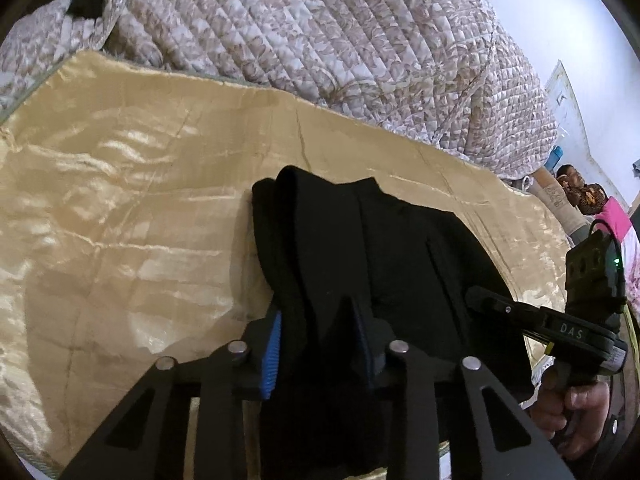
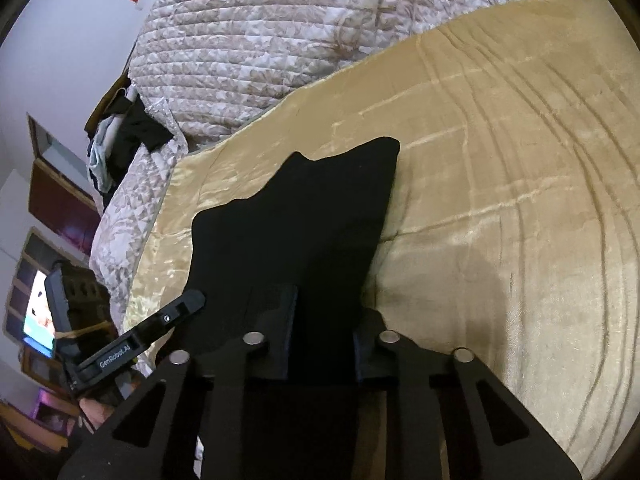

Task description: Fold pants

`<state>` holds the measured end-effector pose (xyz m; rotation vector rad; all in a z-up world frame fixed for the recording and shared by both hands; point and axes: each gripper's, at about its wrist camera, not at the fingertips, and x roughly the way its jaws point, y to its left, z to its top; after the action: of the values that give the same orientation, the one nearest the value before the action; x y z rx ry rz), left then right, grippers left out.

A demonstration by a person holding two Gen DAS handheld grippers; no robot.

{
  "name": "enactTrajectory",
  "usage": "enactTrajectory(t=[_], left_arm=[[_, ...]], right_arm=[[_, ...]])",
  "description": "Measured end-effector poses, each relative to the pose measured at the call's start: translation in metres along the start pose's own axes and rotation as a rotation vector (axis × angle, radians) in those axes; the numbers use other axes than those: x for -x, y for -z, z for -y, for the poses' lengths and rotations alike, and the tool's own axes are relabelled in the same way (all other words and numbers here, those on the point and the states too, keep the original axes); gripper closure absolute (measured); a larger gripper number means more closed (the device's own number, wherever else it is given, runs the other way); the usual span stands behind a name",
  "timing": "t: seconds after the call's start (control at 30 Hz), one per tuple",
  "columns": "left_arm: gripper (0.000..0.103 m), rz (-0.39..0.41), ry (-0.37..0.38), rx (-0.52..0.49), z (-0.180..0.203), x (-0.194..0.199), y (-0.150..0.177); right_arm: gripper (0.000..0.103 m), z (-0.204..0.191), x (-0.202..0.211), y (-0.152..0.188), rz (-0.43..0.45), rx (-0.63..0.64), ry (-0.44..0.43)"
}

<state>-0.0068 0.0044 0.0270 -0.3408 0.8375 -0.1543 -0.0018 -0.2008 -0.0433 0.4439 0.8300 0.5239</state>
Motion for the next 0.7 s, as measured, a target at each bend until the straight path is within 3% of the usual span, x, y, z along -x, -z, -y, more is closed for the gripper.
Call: enactTrajectory(t=[0.37, 0.7], left_arm=[[0.078, 0.052, 0.008, -0.075, 0.012, 0.021, -0.041], [0.077, 0.076, -0.037, -0.115, -0.017, -0.017, -0.11]], right_arm=[[0.087, -0.041, 0.019, -0.018, 0.06, 0.076, -0.037], [0.087, -0.053, -0.021, -0.085, 0.053, 0.117, -0.039]])
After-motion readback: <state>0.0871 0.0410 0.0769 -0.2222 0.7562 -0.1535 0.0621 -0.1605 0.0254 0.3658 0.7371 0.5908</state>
